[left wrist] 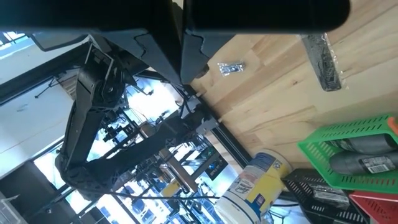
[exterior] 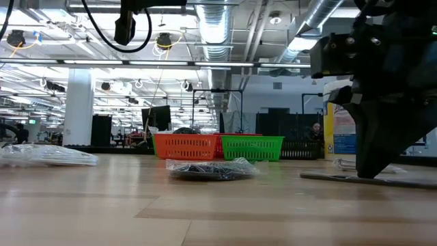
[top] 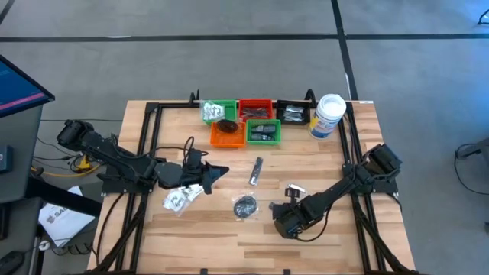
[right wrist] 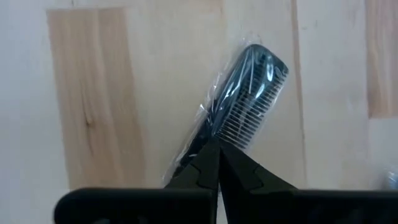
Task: Pick & Place Travel size toiletries
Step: Put the black comb into the red bin, then adjust the black comb
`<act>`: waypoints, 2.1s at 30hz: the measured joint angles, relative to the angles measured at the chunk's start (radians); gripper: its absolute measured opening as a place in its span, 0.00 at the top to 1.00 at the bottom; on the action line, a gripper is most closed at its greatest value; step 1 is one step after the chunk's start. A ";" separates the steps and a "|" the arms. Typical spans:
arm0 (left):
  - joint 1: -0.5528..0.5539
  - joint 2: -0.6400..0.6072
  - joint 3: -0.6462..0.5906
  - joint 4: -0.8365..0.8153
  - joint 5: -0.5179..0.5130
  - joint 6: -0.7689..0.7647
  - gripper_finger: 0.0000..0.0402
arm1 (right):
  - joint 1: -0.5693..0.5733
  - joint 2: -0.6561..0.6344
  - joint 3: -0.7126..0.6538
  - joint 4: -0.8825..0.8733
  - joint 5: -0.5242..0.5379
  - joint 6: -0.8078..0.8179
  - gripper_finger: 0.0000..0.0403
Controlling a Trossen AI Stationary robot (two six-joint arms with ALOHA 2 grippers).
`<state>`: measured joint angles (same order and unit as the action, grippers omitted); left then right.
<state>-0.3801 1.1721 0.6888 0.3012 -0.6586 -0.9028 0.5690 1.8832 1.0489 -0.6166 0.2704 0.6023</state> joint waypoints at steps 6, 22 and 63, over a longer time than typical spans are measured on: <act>0.000 0.000 0.000 0.002 -0.006 0.000 1.00 | 0.039 -0.004 -0.022 -0.014 0.017 0.036 1.00; 0.000 0.000 0.000 0.010 -0.034 0.000 1.00 | 0.013 -0.080 0.019 -0.389 -0.208 0.053 1.00; 0.127 0.256 0.007 -0.037 0.507 0.079 1.00 | -0.420 -0.432 -0.090 0.312 -0.027 0.138 1.00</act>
<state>-0.2535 1.4283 0.6955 0.2638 -0.1512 -0.8238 0.1491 1.4512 0.9585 -0.3045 0.2435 0.7402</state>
